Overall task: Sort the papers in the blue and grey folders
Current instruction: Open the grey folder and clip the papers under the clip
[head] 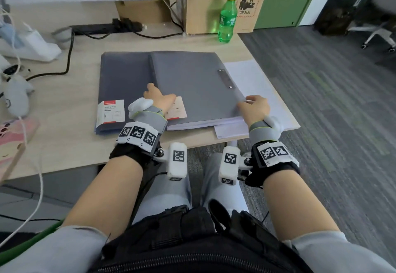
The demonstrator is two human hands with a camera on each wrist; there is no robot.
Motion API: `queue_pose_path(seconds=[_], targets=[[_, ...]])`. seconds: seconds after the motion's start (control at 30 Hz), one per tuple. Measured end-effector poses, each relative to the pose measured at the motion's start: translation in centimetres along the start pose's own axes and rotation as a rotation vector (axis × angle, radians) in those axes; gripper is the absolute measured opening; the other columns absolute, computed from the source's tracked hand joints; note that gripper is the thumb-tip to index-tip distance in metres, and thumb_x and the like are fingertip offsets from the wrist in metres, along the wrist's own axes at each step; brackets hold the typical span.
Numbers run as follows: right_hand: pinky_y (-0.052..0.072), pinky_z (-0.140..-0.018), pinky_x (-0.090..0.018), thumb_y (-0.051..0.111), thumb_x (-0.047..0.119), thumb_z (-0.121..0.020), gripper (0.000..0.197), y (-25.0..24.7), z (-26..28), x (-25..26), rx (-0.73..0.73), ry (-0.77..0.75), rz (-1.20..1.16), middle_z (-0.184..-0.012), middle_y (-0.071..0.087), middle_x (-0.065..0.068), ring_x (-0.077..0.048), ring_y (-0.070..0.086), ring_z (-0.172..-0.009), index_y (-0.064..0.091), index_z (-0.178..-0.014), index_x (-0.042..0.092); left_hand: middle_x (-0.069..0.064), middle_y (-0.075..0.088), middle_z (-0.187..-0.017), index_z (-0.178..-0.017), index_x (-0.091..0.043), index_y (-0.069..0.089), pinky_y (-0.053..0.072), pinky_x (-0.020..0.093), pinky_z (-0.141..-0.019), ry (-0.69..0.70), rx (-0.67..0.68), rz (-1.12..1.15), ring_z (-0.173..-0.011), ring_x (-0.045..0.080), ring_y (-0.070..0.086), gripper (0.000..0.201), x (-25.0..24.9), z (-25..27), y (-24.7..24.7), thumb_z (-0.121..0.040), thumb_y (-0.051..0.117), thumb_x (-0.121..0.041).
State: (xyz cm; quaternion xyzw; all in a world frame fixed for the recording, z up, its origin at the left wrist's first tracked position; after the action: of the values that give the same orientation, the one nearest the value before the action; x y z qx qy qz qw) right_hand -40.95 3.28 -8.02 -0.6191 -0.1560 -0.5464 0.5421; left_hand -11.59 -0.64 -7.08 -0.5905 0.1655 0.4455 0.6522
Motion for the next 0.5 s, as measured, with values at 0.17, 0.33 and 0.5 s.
queue_pose_path(seconds=[0.17, 0.33, 0.5], targets=[[0.043, -0.086, -0.028, 0.057, 0.016, -0.082, 0.045, 0.0, -0.3, 0.3, -0.011, -0.008, 0.074, -0.12, 0.065, -0.01, -0.028, 0.06, -0.11, 0.055, -0.127, 0.01, 0.006, 0.048, -0.124, -0.143, -0.008, 0.023, 0.046, 0.03, -0.089, -0.009, -0.002, 0.292, -0.097, 0.026, 0.055, 0.067, 0.0, -0.2, 0.1, -0.088, 0.059, -0.021], [0.038, -0.075, -0.025, 0.056, 0.022, -0.084, 0.034, -0.1, -0.7, 1.7, -0.047, -0.038, 0.136, -0.115, 0.066, -0.012, -0.03, 0.06, -0.1, 0.063, -0.115, 0.01, 0.01, 0.043, -0.142, -0.143, -0.008, 0.028, 0.049, 0.035, -0.096, -0.005, -0.03, 0.573, -0.114, 0.029, 0.059, 0.063, 0.0, -0.5, -1.5, -0.088, 0.059, -0.008], [0.037, -0.07, -0.025, 0.059, 0.03, -0.083, 0.025, 1.7, -1.2, 3.8, 0.024, -0.074, 0.13, -0.087, 0.063, -0.006, -0.025, 0.051, -0.08, 0.066, -0.095, 0.009, 0.011, 0.058, -0.126, -0.136, -0.001, 0.04, 0.055, 0.035, -0.087, 0.086, -0.051, 0.676, -0.098, 0.026, 0.065, 0.054, 0.1, -0.8, -4.2, -0.086, 0.06, -0.004]])
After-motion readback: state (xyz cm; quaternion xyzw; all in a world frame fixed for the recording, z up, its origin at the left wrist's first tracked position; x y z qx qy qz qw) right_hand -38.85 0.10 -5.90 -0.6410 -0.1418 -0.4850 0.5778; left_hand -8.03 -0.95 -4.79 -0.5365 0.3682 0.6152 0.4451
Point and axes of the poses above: each hand's wrist, its own z-axis away from the middle knuckle, its own y-axis out of the palm, x = y × z, the point moved 8 cm from there along -z, towards the middle knuckle
